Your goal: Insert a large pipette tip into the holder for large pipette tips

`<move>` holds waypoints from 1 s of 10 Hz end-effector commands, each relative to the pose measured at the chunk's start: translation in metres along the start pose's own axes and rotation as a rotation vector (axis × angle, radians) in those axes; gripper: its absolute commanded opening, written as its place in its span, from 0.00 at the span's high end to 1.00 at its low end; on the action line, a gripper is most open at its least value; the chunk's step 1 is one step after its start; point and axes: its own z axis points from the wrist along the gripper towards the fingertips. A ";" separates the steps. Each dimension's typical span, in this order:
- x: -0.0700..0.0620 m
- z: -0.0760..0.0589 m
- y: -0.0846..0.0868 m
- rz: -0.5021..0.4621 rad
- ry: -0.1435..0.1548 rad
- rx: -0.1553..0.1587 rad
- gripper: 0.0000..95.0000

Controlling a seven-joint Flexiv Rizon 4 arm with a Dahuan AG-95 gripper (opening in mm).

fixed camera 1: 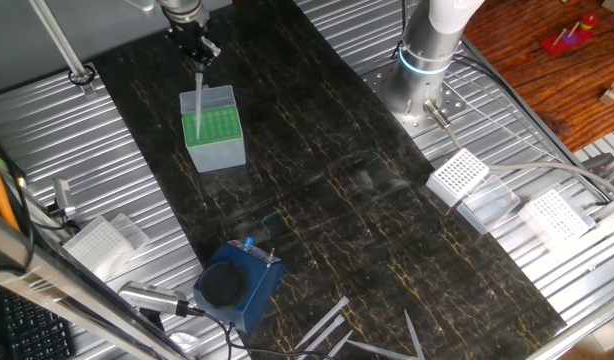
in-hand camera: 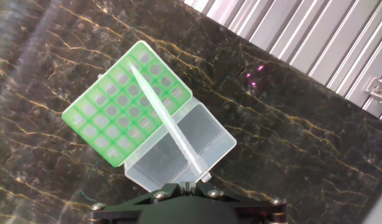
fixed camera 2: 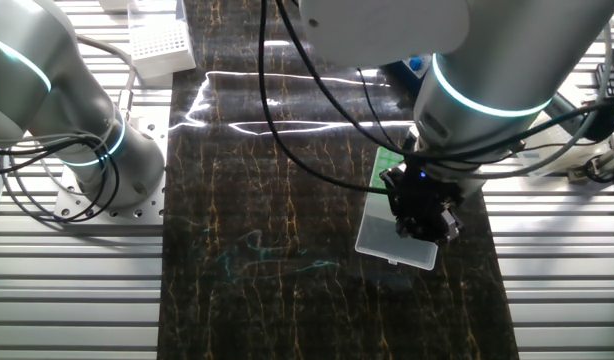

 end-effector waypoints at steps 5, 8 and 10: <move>-0.017 -0.010 0.004 0.022 0.003 -0.004 1.00; -0.029 -0.019 0.016 0.052 0.006 -0.009 1.00; -0.032 -0.022 0.022 0.059 0.009 -0.013 1.00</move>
